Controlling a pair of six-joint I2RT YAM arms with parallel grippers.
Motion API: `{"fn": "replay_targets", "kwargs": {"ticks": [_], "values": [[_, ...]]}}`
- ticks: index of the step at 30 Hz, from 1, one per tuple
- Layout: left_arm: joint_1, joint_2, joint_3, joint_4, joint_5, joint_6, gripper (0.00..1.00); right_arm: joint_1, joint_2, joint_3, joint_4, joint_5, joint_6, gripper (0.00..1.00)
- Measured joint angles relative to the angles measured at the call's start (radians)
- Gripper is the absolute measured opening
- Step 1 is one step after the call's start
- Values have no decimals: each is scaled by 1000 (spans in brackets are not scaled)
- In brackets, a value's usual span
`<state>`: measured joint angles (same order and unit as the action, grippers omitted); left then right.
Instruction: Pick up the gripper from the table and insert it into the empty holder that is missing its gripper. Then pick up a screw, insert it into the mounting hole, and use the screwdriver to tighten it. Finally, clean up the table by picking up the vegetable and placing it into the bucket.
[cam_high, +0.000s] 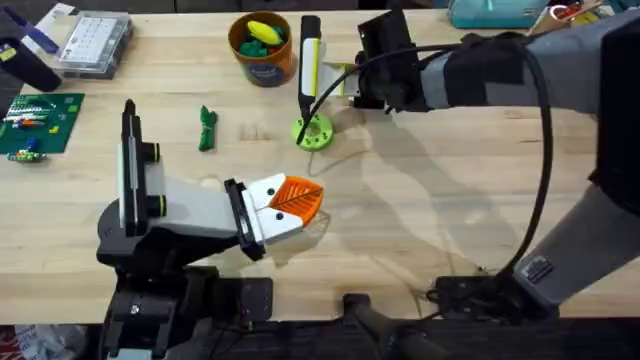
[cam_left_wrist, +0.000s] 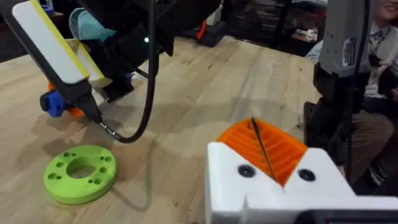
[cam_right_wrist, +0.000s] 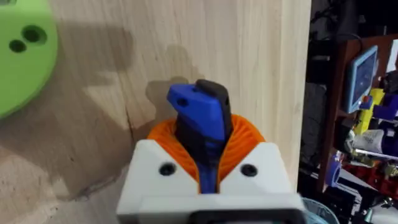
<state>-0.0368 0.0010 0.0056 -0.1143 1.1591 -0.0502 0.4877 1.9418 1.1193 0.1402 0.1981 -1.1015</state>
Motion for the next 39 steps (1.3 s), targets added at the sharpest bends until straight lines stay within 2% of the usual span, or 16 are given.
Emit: {"fn": "replay_targets", "kwargs": {"ticks": [1, 2, 4, 5, 6, 7, 12, 17, 25, 32, 39], "values": [[0, 0, 0, 0, 0, 0, 12, 0, 0, 0, -1, 0, 0, 89], [0, 0, 0, 0, 0, 0, 12, 0, 1, 0, -12, -1, 8, 298], [0, 0, 0, 0, 0, 0, 12, 0, 2, 0, -3, 4, 8, 600], [0, 0, 0, 0, 0, 0, 12, -2, 1, 11, 9, 10, 8, 852], [0, 0, 0, 0, 0, 0, 12, -4, -2, 16, 12, 15, 5, 951], [0, 0, 0, 0, 0, 0, 12, -6, -4, 20, 11, 14, 8, 984], [0, 0, 0, 0, 0, 0, 12, -3, -3, 20, 9, 27, 9, 988], [0, 0, 0, 0, 0, 0, 12, 21, -3, 20, 3, 89, 36, 987], [0, 0, 0, 0, 0, 0, 12, 79, -4, 21, -32, 178, 140, 988], [0, 0, 0, 0, 0, 0, 12, 82, -38, 22, -125, 181, 207, 988], [0, 0, 0, 0, 0, 0, 12, 85, -109, 22, -142, 180, 326, 988]]}}
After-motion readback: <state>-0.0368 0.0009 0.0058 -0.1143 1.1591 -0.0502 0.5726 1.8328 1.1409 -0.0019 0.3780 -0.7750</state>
